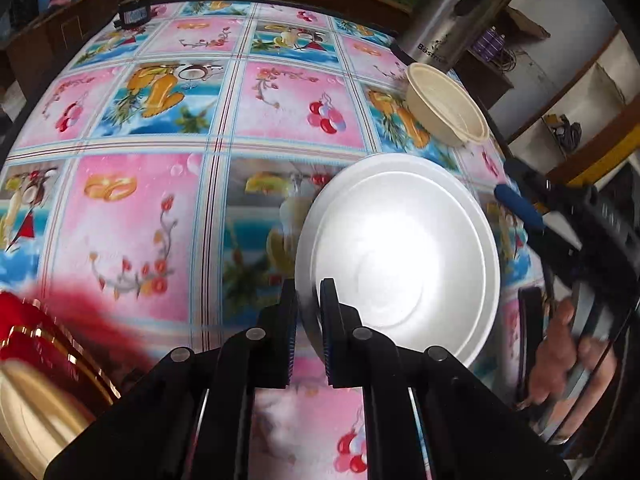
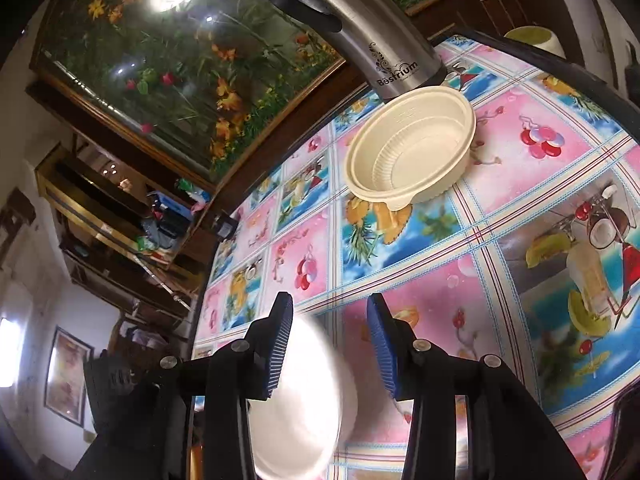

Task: Organize plates and bowls
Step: 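Grasp the large white foam plate by its rim with the left tool, then lift and carry the white foam plate with the left tool toward the stack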

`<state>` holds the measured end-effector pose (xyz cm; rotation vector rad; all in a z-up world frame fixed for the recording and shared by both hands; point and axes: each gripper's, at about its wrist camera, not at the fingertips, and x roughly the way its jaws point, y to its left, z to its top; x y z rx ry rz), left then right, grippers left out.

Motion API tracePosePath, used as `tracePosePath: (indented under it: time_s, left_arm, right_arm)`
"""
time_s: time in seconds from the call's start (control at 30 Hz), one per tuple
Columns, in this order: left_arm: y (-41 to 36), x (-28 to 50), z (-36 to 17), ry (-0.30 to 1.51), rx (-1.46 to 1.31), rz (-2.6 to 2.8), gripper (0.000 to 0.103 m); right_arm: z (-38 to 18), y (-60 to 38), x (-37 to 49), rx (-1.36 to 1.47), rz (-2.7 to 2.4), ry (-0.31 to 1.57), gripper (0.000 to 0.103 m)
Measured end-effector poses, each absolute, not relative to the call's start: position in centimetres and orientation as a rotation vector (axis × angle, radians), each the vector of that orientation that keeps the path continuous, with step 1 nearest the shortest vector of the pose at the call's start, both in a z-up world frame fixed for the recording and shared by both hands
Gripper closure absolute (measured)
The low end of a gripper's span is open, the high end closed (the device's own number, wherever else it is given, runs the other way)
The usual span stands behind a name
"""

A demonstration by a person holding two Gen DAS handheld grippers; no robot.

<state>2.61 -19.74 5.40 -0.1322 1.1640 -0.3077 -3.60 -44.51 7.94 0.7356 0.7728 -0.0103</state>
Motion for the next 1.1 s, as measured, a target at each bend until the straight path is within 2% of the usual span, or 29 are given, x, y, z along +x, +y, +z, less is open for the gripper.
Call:
tracePosePath:
  time_s: [0.03,0.07,0.13,0.17,0.2,0.33,0.47,0.53,0.6,0.63,0.67,0.7,0.73,1.1]
  left_arm:
    - [-19.9,1.8,5.6,1.14,-0.126,-0.309,0.095]
    - [-20.0,1.3,5.8,1.118,-0.12,-0.314,0.091]
    - [-20.2,0.8,6.2,1.077,-0.106,-0.298,0.07]
    - [-20.1,0.4,6.4,1.05,-0.116,-0.291,0.049]
    - [-20.1,0.0,6.6,1.023,-0.124,-0.296,0.04]
    - [-20.1,-1.3,6.8,0.918,-0.087,-0.275,0.04]
    - [-20.1,-1.3,5.6,0.894,-0.071,-0.26,0.043]
    - [-20.2,-1.3,5.0,0.904,-0.076,-0.262,0.054]
    - [-20.3,-1.1,4.5,0.912,-0.083,-0.266,0.075]
    - [-20.3,-1.1,4.2,0.919,-0.085,-0.267,0.077]
    - [-20.4,-1.0,4.1,0.923,-0.09,-0.275,0.081]
    - [-20.4,-1.1,4.0,0.922,-0.091,-0.279,0.085]
    - [-20.6,-1.2,4.0,0.915,-0.084,-0.281,0.089]
    - [-21.8,-3.4,5.3,0.842,0.005,-0.268,0.089]
  right_arm:
    - [8.0,-44.7,-3.7,0.74,0.001,0.774,0.062]
    - [8.0,-44.7,-3.7,0.73,0.009,0.782,0.062]
    - [8.0,-44.7,-4.0,0.726,0.017,0.785,0.062]
    - [7.9,-44.7,-4.2,0.733,0.022,0.787,0.062]
    - [7.8,-44.6,-4.4,0.729,0.035,0.79,0.062]
    - [7.8,-44.0,-6.3,0.661,0.007,0.794,0.062]
    - [6.8,-43.1,-8.3,0.637,0.042,0.806,0.062]
    - [6.4,-42.6,-9.0,0.631,0.058,0.806,0.062]
    - [6.1,-41.8,-9.1,0.604,0.081,0.823,0.062]
    - [5.9,-41.1,-8.9,0.565,0.079,0.842,0.063]
    - [5.8,-40.7,-8.8,0.536,0.074,0.853,0.07]
    - [5.6,-40.2,-8.7,0.511,0.081,0.867,0.092]
    - [5.5,-39.8,-8.6,0.494,0.093,0.877,0.094]
    - [5.8,-40.0,-9.9,0.543,0.112,0.854,0.096]
